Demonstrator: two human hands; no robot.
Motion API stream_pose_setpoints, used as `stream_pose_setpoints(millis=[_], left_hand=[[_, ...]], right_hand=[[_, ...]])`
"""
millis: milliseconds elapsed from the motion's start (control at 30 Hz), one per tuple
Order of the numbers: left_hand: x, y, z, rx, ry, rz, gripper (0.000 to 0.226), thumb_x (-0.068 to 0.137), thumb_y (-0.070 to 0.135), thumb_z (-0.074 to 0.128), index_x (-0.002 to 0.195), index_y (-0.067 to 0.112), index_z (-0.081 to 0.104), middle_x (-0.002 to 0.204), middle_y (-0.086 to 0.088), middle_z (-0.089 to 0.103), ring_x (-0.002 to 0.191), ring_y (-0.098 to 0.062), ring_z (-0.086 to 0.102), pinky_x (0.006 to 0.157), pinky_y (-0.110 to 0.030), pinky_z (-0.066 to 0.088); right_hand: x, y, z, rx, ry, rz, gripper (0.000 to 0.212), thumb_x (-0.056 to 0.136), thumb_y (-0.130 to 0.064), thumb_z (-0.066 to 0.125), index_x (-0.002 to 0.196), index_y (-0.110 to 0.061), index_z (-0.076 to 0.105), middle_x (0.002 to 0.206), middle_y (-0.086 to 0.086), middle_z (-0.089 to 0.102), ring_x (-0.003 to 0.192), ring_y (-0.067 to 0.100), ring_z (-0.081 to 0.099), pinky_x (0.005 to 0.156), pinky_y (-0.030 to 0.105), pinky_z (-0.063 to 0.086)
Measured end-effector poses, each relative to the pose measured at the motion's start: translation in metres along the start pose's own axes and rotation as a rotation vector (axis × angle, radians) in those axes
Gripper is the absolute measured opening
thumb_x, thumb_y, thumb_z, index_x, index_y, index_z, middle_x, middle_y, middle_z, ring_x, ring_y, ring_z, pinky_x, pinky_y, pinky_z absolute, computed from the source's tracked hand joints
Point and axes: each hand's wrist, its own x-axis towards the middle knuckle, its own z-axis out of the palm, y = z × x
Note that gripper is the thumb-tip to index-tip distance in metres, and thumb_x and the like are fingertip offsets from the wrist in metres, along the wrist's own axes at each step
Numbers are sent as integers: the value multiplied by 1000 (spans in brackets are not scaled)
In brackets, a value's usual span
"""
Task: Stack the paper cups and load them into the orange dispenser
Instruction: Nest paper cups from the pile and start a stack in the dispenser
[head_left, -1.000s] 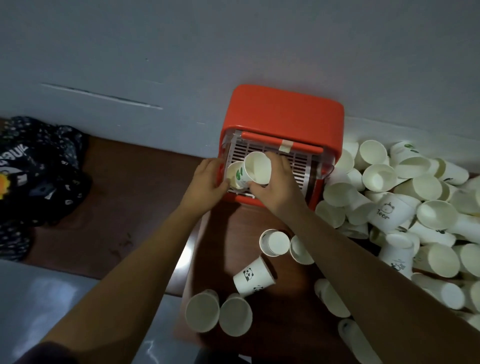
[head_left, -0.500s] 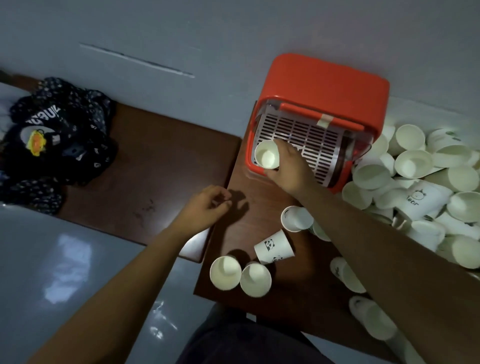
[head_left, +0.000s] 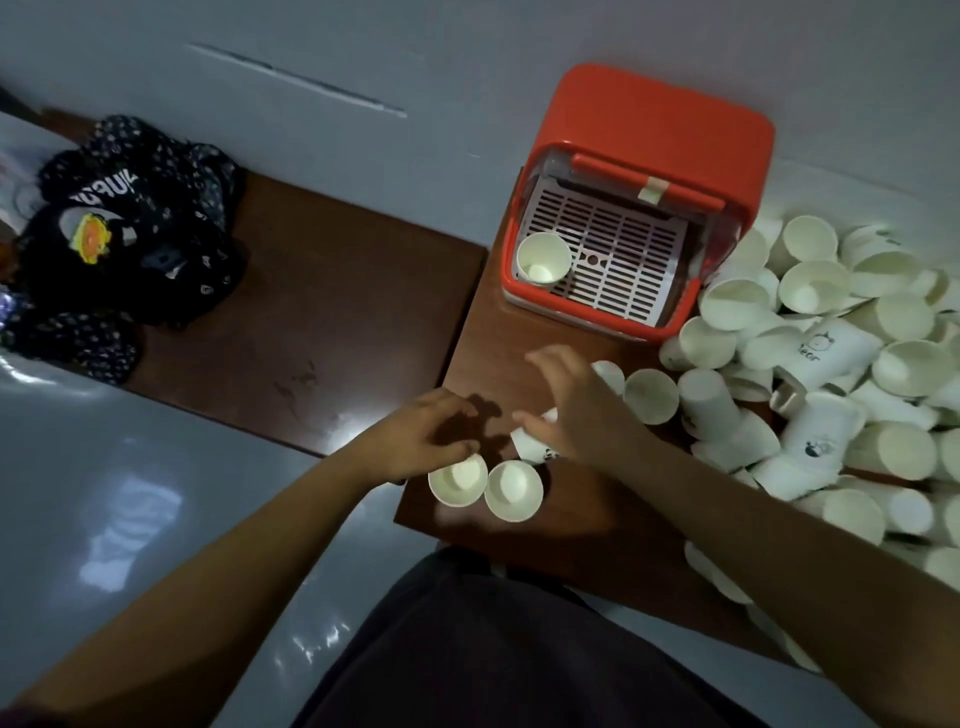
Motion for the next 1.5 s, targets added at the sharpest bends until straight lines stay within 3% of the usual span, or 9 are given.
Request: stream_pose_setpoints(millis=[100,367,600,700,800,1033,1200,1333,1500], left_hand=[[-12,-5,13,48,-50,57,59,86,52,71,136,29,50,123,17,50,110,-2,50,87,-10,41],[-33,-32,56,180,-12,104,93,69,56,81,148,31,38,148,10,42,126,-8,43,103,-28,40],[-32,-41,61,192,119,130,84,73,42,80,145,33,38,141,11,45,122,-16,50,94,-38,52],[-33,-37,38,71,196,92,81,74,37,82,144,26,43,137,4,46,125,-20,47,97,-33,44],[-29,-29,5,-7,345,57,85,67,54,73,141,20,48,131,1,49,122,-18,50,96,-26,38],[32,26,-59,-137,502,64,85,65,46,75,141,24,44,137,0,42,119,-9,44,97,-26,39],[94,70,-80,-190,556,134,93,60,54,71,142,18,44,140,-8,37,112,-2,35,86,6,25],[135,81,-79,-137,536,152,83,66,39,73,140,16,46,138,-9,44,117,-11,44,95,-15,33],[173,74,-67,-64,486,146,72,76,34,83,136,14,48,132,-4,46,112,-12,45,89,-23,37]], right_hand=[[-35,-6,15,43,-156,-27,78,80,-46,74,143,-12,42,143,4,44,129,17,44,107,34,40],[-77,-9,64,-151,-228,-109,91,70,-49,76,143,-7,42,141,10,49,126,26,48,109,38,37],[-80,-11,74,-196,-196,-99,76,71,-26,73,139,-6,47,134,9,53,117,27,53,99,42,46],[-77,-23,49,-67,-127,-64,73,74,-33,74,138,-11,47,135,4,51,120,21,49,101,37,45],[-64,-33,4,41,-26,-51,75,73,-37,79,138,-15,48,136,1,53,121,15,49,99,28,40],[-6,-10,-66,41,407,86,67,73,-40,69,127,-3,55,121,11,58,110,25,54,97,33,45],[13,7,-78,68,573,209,66,73,-36,68,125,1,55,118,14,57,109,28,55,97,35,45],[24,19,-81,90,601,336,64,72,-26,76,127,-4,54,120,11,57,110,24,53,97,25,38],[31,31,-82,127,593,410,56,73,-25,76,122,-9,54,117,3,53,108,17,48,94,28,39]])
